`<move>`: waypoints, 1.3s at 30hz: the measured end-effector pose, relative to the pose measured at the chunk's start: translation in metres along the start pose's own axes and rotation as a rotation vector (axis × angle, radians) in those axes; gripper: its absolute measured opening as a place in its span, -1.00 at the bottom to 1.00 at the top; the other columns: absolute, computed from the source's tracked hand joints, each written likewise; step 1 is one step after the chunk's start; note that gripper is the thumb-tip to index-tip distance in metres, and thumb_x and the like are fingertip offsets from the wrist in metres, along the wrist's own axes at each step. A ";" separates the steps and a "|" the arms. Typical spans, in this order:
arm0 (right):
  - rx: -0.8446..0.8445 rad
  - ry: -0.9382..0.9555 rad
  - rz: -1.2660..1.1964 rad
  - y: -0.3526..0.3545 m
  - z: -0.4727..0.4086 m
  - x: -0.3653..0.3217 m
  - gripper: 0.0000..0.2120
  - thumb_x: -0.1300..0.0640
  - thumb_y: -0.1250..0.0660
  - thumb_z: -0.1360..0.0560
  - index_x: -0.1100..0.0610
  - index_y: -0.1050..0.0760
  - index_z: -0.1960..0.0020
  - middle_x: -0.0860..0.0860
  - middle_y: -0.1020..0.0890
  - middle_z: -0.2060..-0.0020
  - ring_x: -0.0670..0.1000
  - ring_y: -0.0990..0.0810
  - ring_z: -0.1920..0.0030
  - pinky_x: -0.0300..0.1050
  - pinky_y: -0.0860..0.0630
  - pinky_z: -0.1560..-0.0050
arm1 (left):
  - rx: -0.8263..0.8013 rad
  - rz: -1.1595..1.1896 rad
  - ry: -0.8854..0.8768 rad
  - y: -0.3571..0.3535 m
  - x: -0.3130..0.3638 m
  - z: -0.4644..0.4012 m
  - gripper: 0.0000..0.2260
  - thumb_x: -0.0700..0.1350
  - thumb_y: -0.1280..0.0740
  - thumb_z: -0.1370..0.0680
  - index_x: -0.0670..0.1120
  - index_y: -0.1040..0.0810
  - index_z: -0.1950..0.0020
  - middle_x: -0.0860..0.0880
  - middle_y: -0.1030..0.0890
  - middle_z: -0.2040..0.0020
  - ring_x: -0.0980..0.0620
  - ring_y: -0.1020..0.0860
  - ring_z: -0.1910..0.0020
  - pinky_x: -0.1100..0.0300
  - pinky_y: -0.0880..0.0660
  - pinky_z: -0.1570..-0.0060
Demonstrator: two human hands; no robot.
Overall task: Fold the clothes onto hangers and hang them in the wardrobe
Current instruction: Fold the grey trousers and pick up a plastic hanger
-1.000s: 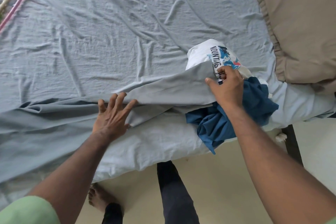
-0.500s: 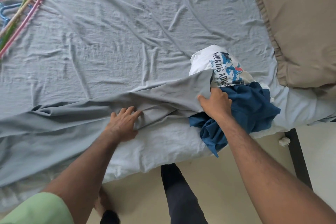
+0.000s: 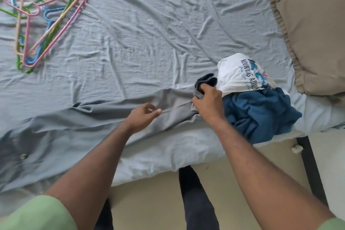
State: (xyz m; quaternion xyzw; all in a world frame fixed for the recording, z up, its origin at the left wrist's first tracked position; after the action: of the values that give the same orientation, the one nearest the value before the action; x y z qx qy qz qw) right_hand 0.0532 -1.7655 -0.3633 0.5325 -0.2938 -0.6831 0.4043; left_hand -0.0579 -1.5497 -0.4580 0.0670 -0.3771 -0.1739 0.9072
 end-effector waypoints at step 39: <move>-0.242 0.478 -0.262 -0.329 0.214 -0.312 -0.75 0.38 -0.26 -0.37 0.20 -0.65 0.07 0.03 -0.68 0.17 -0.04 -0.60 0.15 -0.04 -0.58 0.05 | 0.923 0.203 0.518 0.344 -0.387 0.249 -0.75 -0.23 -0.39 -0.49 -0.12 -0.48 -0.13 -0.16 -0.59 -0.06 -0.25 -0.57 -0.06 -0.05 -0.48 0.01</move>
State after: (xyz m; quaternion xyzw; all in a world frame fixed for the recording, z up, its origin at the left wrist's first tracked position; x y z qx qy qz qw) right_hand -0.1995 -1.3369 -0.4285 0.6595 -0.0355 -0.6147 0.4312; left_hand -0.3967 -1.0852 -0.4506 0.4629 -0.1827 0.1207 0.8590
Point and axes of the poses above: each hand's wrist, its own z-axis away from the middle knuckle, its own y-axis out of the back of the hand, x = y × z, the point moved 9 cm from there along -z, towards the middle knuckle
